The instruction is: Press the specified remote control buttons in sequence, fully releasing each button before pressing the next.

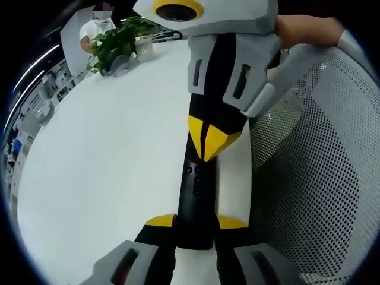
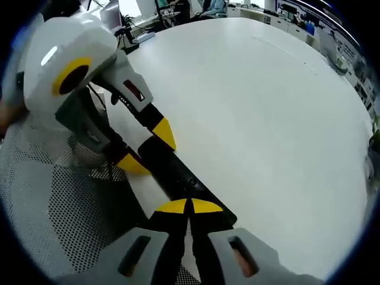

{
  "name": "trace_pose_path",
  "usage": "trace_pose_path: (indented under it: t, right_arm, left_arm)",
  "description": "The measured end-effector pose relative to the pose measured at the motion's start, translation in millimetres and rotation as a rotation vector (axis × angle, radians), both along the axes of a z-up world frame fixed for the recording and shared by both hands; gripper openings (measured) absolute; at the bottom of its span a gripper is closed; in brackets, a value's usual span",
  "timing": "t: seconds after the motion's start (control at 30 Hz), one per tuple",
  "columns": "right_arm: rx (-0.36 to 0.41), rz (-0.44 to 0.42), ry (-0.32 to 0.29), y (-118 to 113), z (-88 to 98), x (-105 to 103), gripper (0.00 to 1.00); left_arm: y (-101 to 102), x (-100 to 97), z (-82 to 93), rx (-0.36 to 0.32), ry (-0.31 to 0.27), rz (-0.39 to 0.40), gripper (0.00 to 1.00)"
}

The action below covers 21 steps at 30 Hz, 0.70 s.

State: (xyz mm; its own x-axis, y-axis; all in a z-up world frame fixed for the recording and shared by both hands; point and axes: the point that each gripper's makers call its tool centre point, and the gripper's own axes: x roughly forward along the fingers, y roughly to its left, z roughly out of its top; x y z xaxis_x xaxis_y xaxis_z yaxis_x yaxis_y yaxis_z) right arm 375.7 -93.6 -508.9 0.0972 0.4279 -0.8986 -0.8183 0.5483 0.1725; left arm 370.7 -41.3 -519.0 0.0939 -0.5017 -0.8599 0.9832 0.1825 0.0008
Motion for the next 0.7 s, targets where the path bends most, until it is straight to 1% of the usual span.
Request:
trace_pose_path:
  t: [0.37, 0.7]
  right_arm:
    - [-0.011, 0.002, 0.025, -6.0, -0.7, -4.4, 0.00]
    - [-0.023, 0.022, 0.024, -6.1, -2.0, -6.0, 0.00]
  left_arm:
    - [0.1, 0.0, 0.0, -0.005, -0.001, -0.003, 0.24]
    - [-0.1, 0.0, -0.4, -0.005, -0.004, -0.006, 0.24]
